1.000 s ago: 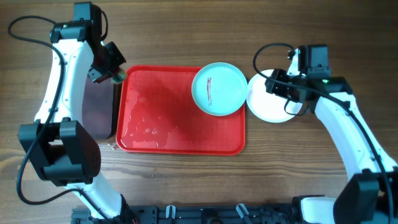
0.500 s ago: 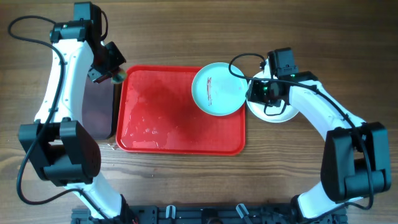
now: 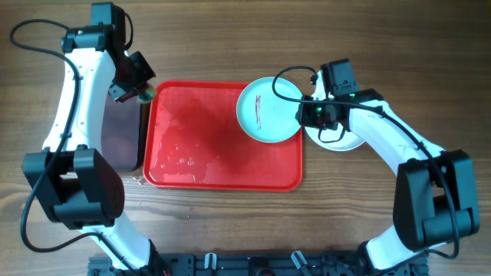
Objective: Clean dirty plates on tray and stack at the side
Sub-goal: 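Move the right gripper to the red-streaked teal plate and pinch its rim, then drag the teal plate with the right gripper toward the tray center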
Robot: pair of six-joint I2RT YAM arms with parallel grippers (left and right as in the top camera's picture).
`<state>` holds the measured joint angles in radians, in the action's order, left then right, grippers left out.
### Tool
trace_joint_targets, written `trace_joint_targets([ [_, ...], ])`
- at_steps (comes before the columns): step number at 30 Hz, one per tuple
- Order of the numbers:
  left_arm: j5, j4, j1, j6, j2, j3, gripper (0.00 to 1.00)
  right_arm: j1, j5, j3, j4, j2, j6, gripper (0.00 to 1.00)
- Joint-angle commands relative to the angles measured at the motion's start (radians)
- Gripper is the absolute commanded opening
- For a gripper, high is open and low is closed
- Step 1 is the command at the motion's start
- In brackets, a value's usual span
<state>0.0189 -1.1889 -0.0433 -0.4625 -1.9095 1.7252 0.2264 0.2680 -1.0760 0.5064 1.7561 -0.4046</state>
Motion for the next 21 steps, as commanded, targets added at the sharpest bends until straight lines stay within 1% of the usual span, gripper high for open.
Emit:
trace_joint_targets([
  [1, -0.017, 0.002, 0.0, -0.013, 0.011, -0.005, 0.04, 0.006, -0.026, -0.006, -0.029, 0.01, -0.019, 0.2],
  [6, -0.017, -0.005, 0.0, -0.013, 0.011, -0.005, 0.04, 0.018, -0.047, -0.006, -0.042, 0.034, -0.042, 0.19],
  [13, -0.017, 0.004, 0.0, -0.013, 0.011, -0.005, 0.04, 0.019, -0.05, -0.006, -0.043, 0.035, -0.042, 0.21],
  [19, -0.017, 0.006, 0.0, -0.013, 0.011, -0.005, 0.04, 0.026, -0.042, -0.006, 0.041, 0.038, -0.034, 0.21],
  [21, -0.017, 0.006, 0.0, -0.013, 0.011, -0.005, 0.04, 0.035, -0.043, -0.006, 0.056, 0.04, -0.02, 0.25],
])
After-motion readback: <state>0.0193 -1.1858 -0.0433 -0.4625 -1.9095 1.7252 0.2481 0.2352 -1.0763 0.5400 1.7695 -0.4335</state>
